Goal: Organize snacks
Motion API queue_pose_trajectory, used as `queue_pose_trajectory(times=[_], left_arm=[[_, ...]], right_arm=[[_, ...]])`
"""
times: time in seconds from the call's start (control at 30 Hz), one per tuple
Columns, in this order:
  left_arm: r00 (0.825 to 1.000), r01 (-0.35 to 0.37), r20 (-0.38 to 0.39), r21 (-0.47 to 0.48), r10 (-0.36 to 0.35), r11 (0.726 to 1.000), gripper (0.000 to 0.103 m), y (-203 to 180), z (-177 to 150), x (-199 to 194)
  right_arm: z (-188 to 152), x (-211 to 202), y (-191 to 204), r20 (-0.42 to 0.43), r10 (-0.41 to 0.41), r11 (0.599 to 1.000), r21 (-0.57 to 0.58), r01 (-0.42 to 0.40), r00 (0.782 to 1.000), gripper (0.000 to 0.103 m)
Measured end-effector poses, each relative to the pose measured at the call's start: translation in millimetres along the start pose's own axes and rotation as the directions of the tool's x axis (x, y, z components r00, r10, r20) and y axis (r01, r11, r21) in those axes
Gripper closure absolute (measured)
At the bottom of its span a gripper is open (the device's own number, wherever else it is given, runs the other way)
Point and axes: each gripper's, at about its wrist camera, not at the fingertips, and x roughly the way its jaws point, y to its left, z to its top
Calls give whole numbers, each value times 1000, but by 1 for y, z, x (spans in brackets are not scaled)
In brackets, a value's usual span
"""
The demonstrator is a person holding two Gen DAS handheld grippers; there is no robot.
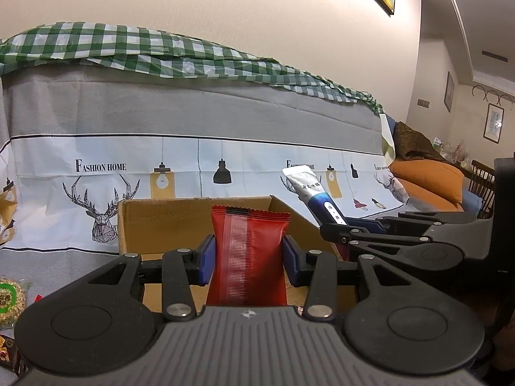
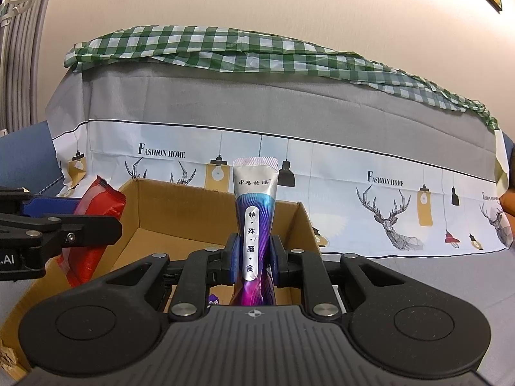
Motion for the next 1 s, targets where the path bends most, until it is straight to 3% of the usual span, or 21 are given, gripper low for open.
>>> queue_pose_trajectory(times=[0.9,0.97,1.0], left_arm=[[1000,8,4,-6,-8,1000,55,0,1,1],[1000,27,-2,-13,-27,1000,54,0,1,1],[999,45,-19,-27,-46,999,47,1,1,3]], right_arm=[[0,0,0,-6,-1,1000,-3,1,1000,83],[-1,2,0,-14,-8,1000,-6,8,1000,80],[-2,3,1,-22,-12,1000,-6,12,1000,72]])
